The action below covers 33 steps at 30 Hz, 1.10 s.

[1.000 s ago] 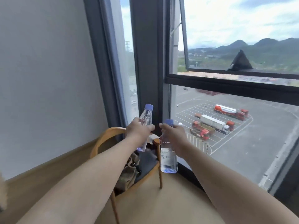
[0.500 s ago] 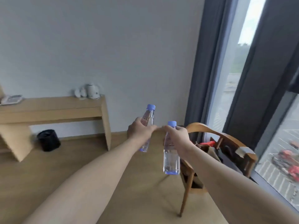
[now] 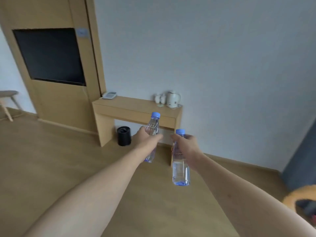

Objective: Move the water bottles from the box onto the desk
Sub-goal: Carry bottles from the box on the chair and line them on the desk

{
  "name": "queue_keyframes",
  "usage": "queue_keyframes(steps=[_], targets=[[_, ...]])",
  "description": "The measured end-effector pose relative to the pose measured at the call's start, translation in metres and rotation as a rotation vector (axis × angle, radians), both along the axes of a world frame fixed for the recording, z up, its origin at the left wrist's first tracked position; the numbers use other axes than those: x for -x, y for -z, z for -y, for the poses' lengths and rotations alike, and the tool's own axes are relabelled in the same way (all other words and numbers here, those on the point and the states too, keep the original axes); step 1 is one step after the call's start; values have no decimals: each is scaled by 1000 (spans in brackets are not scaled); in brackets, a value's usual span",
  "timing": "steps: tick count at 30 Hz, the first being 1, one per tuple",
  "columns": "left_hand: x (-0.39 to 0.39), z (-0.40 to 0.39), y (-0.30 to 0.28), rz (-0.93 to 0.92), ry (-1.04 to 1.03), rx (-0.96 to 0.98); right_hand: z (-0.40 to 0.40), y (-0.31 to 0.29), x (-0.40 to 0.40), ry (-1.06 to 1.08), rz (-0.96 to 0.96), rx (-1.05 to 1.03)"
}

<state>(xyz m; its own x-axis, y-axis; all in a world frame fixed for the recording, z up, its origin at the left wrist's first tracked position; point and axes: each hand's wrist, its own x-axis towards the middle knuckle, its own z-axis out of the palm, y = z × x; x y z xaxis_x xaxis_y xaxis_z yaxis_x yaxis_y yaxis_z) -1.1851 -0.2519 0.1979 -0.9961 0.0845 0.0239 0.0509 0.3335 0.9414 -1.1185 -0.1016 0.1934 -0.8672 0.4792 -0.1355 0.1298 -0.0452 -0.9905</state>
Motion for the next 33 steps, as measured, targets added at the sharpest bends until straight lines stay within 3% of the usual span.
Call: queue_keyframes(steps=[15,33], targets=[[234,-26,-13,35,-190,64,-40,-7,272,-189,28,45],[602,-112,12,64,-62,33,-108,3,615,-91,51,10]])
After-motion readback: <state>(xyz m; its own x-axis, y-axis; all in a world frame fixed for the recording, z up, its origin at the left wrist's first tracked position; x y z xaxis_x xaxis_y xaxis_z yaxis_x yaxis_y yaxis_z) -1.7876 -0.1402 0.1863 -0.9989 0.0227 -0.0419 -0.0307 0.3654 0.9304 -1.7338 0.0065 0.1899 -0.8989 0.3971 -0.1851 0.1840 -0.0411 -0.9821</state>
